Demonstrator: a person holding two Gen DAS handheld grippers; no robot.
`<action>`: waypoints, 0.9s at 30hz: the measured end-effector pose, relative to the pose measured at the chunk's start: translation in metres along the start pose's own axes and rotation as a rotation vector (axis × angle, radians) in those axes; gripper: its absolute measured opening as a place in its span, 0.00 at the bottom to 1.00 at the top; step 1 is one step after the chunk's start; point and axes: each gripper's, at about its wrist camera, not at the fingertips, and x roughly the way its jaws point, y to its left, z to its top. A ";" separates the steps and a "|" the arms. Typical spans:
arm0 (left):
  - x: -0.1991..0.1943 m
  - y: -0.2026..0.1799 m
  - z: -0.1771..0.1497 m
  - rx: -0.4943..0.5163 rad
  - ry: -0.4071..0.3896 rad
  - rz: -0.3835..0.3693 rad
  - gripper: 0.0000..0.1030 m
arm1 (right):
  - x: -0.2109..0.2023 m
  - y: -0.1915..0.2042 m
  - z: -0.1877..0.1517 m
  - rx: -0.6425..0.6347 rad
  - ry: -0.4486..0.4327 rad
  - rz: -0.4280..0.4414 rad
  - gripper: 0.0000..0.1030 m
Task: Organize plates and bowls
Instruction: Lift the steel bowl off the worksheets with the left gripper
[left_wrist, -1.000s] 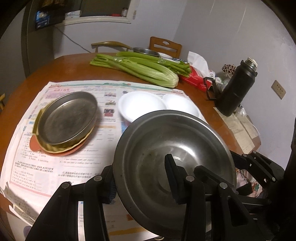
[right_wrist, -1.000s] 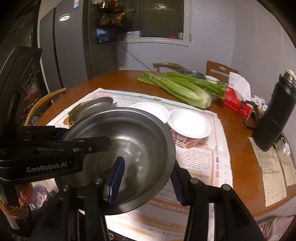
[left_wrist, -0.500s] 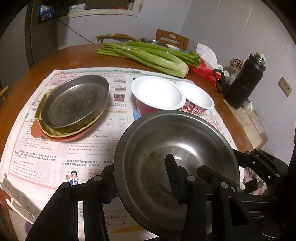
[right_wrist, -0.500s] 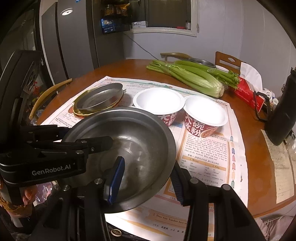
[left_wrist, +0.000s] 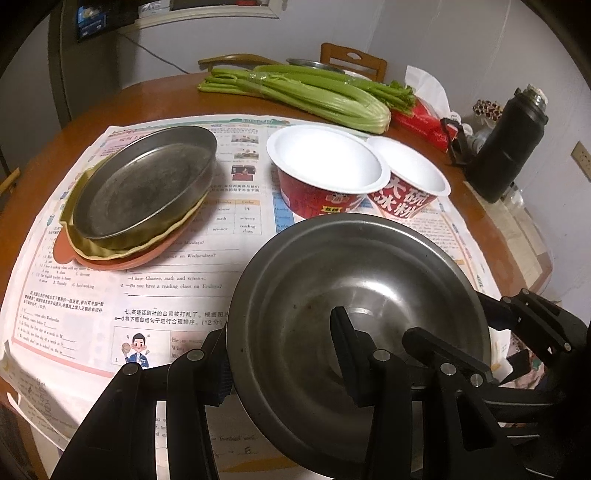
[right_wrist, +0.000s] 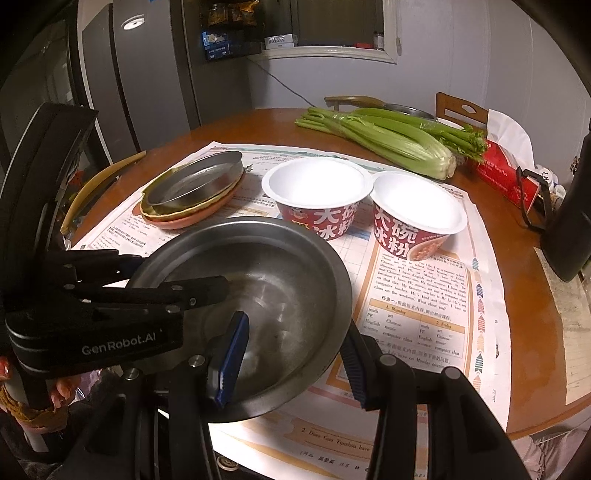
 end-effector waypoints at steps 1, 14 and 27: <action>0.001 -0.001 0.000 0.003 0.002 0.004 0.46 | 0.001 -0.001 0.000 0.004 0.002 0.003 0.48; 0.010 -0.009 0.002 0.025 0.019 0.050 0.46 | 0.004 -0.011 -0.003 0.021 -0.002 0.027 0.48; 0.016 -0.011 0.001 0.035 0.035 0.056 0.46 | 0.012 -0.016 -0.005 0.041 0.015 0.042 0.48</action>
